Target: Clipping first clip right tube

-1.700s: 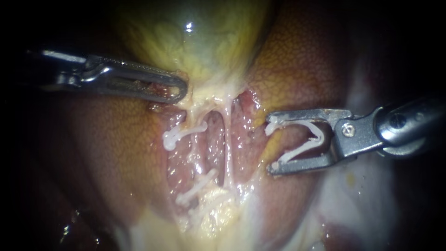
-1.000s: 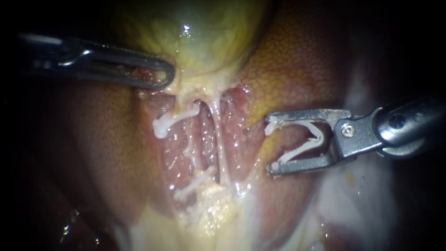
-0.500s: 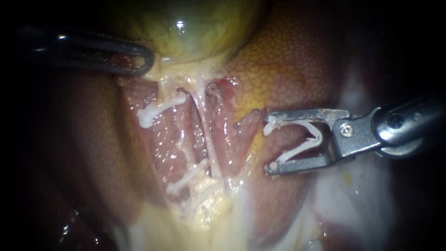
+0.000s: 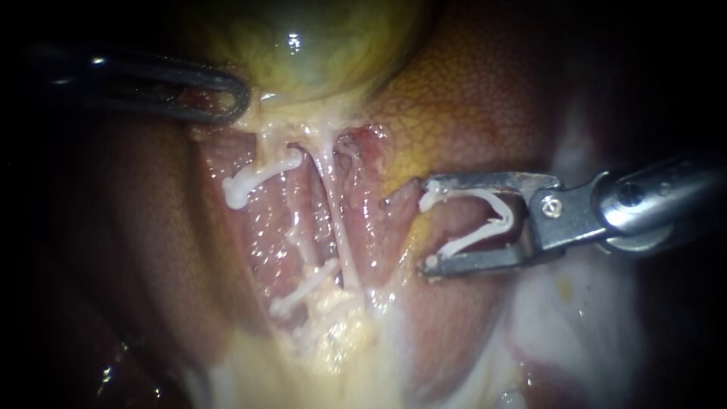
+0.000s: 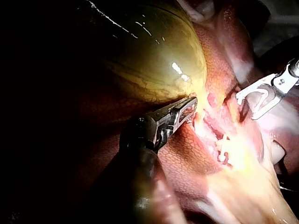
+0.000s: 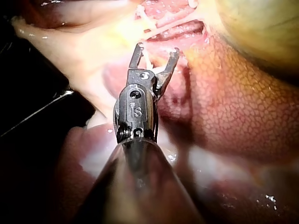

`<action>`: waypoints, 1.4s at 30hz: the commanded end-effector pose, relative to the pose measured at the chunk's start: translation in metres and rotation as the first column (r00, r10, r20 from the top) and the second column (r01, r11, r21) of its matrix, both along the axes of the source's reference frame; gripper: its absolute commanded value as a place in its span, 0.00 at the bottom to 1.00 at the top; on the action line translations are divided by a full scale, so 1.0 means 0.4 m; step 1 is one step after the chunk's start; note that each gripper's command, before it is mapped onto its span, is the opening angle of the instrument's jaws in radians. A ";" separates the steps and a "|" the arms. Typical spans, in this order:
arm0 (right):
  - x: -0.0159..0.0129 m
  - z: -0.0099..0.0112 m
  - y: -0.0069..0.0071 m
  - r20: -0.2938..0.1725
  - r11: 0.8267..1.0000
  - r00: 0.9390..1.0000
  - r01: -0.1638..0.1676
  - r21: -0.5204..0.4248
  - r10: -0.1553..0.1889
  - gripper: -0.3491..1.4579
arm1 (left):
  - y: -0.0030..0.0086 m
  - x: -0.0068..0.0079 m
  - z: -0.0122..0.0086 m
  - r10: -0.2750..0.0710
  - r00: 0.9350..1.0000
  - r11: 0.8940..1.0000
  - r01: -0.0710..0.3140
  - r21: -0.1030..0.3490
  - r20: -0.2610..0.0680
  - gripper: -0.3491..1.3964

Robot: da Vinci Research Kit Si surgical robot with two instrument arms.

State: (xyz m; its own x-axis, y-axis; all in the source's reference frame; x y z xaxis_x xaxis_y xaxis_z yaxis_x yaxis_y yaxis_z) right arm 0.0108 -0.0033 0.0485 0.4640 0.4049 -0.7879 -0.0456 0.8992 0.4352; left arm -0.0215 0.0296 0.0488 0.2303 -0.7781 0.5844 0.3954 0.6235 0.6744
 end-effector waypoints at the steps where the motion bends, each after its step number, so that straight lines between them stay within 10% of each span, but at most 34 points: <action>1: 0.0004 0.0007 -0.0001 0.000 1.000 1.000 -0.002 0.011 0.002 0.47 | -0.0001 -0.0002 -0.0001 -0.001 1.000 1.000 0.001 0.000 0.000 0.00; 23: 0.0096 0.0190 -0.0053 -0.019 0.987 1.000 -0.002 0.163 0.005 0.47 | -0.0016 -0.0023 -0.0022 0.000 1.000 1.000 0.000 -0.002 0.003 0.00; 42: 0.0144 0.0249 -0.0053 -0.142 0.955 0.990 0.030 0.294 0.013 0.44 | -0.0019 -0.0024 -0.0024 -0.001 1.000 1.000 0.001 -0.002 0.003 0.00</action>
